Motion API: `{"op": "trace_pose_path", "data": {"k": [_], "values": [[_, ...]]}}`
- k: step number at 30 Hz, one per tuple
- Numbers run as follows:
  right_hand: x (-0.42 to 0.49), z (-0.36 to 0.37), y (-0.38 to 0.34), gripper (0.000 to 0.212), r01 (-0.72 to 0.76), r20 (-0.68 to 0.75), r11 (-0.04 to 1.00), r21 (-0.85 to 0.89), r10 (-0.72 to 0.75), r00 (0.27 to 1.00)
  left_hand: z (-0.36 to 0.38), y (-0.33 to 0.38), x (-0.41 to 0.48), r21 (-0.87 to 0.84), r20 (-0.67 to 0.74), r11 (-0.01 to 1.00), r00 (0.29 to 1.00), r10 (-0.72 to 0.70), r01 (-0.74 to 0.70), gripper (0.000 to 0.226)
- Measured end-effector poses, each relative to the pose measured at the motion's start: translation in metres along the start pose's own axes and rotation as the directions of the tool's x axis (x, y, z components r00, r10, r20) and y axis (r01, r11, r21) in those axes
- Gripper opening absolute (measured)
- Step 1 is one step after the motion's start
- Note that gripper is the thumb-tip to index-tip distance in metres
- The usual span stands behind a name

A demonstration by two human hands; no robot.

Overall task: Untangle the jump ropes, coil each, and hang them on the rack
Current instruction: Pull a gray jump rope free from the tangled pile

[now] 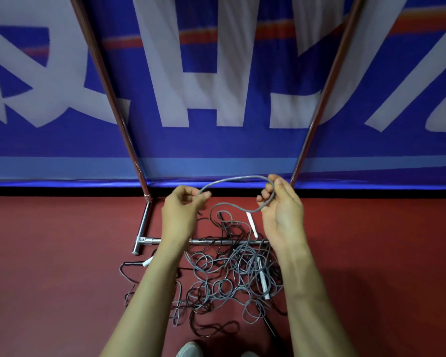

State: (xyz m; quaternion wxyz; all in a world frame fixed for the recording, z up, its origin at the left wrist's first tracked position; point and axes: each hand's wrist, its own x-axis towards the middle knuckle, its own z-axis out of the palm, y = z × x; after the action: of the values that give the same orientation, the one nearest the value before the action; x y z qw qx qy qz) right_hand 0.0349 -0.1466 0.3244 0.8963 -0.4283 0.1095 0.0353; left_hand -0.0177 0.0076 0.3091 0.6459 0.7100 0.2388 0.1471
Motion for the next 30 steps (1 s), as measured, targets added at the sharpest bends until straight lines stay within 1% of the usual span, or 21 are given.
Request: {"op": "trace_pose_path", "data": {"k": [1, 3, 5, 7, 8, 10, 12, 14, 15, 16, 18, 19, 21, 22, 24, 25, 26, 27, 28, 29, 30], "values": [[-0.002, -0.004, 0.002, 0.026, 0.034, 0.008, 0.988, -0.148, -0.033, 0.999, 0.000, 0.008, -0.003, -0.088, -0.009, 0.996, 1.000, 0.026, -0.027, 0.018], [-0.002, -0.013, 0.007, 0.028, 0.073, 0.038, 0.891, -0.447, -0.063, 0.997, -0.001, 0.021, -0.009, -0.218, -0.007, 0.974, 0.998, 0.065, -0.065, 0.015], [-0.001, -0.018, 0.009, 0.026, 0.049, 0.063, 0.768, -0.639, -0.011, 0.998, -0.003, 0.025, -0.013, -0.221, -0.009, 0.968, 0.993, 0.115, -0.115, 0.013], [-0.002, -0.018, 0.011, 0.026, 0.090, 0.147, 0.669, -0.738, 0.030, 0.989, -0.006, 0.021, -0.013, -0.133, 0.007, 0.977, 0.986, 0.169, -0.167, 0.014], [-0.004, -0.016, 0.012, 0.028, 0.149, 0.236, 0.641, -0.753, 0.052, 0.970, -0.006, 0.019, -0.013, -0.088, 0.034, 0.980, 0.982, 0.184, -0.181, 0.014], [-0.009, -0.009, 0.013, 0.033, 0.270, 0.423, 0.612, -0.743, 0.117, 0.899, -0.003, 0.016, -0.013, -0.044, 0.110, 0.981, 0.975, 0.194, -0.190, 0.015], [-0.010, -0.004, 0.014, 0.029, 0.337, 0.508, 0.580, -0.741, 0.158, 0.847, 0.000, 0.014, -0.013, -0.046, 0.169, 0.982, 0.968, 0.186, -0.181, 0.014], [-0.012, -0.002, 0.014, 0.021, 0.356, 0.499, 0.567, -0.743, 0.114, 0.859, -0.001, 0.012, -0.010, -0.070, 0.203, 0.981, 0.961, 0.190, -0.179, 0.012], [-0.012, 0.000, 0.014, 0.020, 0.348, 0.479, 0.605, -0.716, 0.063, 0.876, -0.003, 0.011, -0.009, -0.077, 0.213, 0.982, 0.960, 0.183, -0.170, 0.012], [-0.013, 0.002, 0.015, 0.018, 0.319, 0.442, 0.675, -0.665, 0.011, 0.897, -0.004, 0.009, -0.009, -0.067, 0.228, 0.986, 0.960, 0.165, -0.154, 0.013], [-0.013, 0.005, 0.012, 0.017, 0.216, 0.339, 0.843, -0.492, -0.043, 0.940, -0.003, 0.006, -0.008, 0.029, 0.304, 0.989, 0.943, 0.132, -0.148, 0.019], [-0.012, 0.006, 0.010, 0.018, 0.174, 0.299, 0.904, -0.392, -0.053, 0.953, -0.003, 0.003, -0.007, 0.090, 0.356, 0.984, 0.927, 0.114, -0.156, 0.022], [-0.009, 0.004, 0.004, 0.020, 0.134, 0.223, 0.953, -0.273, -0.073, 0.972, -0.004, -0.004, -0.007, 0.174, 0.411, 0.969, 0.907, 0.089, -0.174, 0.022], [-0.008, 0.002, 0.001, 0.020, 0.126, 0.186, 0.956, -0.265, -0.077, 0.979, -0.007, -0.008, -0.005, 0.184, 0.398, 0.967, 0.913, 0.091, -0.177, 0.021], [-0.006, -0.004, 0.000, 0.020, 0.123, 0.126, 0.924, -0.362, -0.082, 0.989, -0.012, -0.013, -0.002, 0.129, 0.283, 0.978, 0.951, 0.121, -0.163, 0.016], [-0.004, -0.009, 0.002, 0.020, 0.128, 0.109, 0.875, -0.467, -0.087, 0.990, -0.014, -0.013, -0.001, 0.062, 0.189, 0.986, 0.972, 0.141, -0.155, 0.015], [-0.002, -0.013, 0.005, 0.019, 0.135, 0.118, 0.800, -0.585, -0.081, 0.990, -0.014, -0.010, 0.000, -0.012, 0.098, 0.987, 0.982, 0.160, -0.160, 0.014], [0.001, -0.017, 0.008, 0.017, 0.140, 0.146, 0.713, -0.687, -0.054, 0.988, -0.013, -0.007, -0.001, -0.073, 0.041, 0.981, 0.983, 0.181, -0.178, 0.012], [0.002, -0.021, 0.011, 0.013, 0.143, 0.180, 0.632, -0.761, -0.005, 0.984, -0.011, -0.002, -0.002, -0.102, 0.026, 0.975, 0.979, 0.200, -0.196, 0.011], [0.003, -0.025, 0.014, 0.018, 0.156, 0.219, 0.565, -0.810, 0.046, 0.975, -0.007, 0.000, -0.003, -0.104, 0.040, 0.973, 0.976, 0.213, -0.208, 0.010], [0.004, -0.028, 0.016, 0.034, 0.187, 0.262, 0.519, -0.834, 0.074, 0.962, -0.004, 0.002, -0.005, -0.095, 0.065, 0.973, 0.974, 0.219, -0.212, 0.010]]}}
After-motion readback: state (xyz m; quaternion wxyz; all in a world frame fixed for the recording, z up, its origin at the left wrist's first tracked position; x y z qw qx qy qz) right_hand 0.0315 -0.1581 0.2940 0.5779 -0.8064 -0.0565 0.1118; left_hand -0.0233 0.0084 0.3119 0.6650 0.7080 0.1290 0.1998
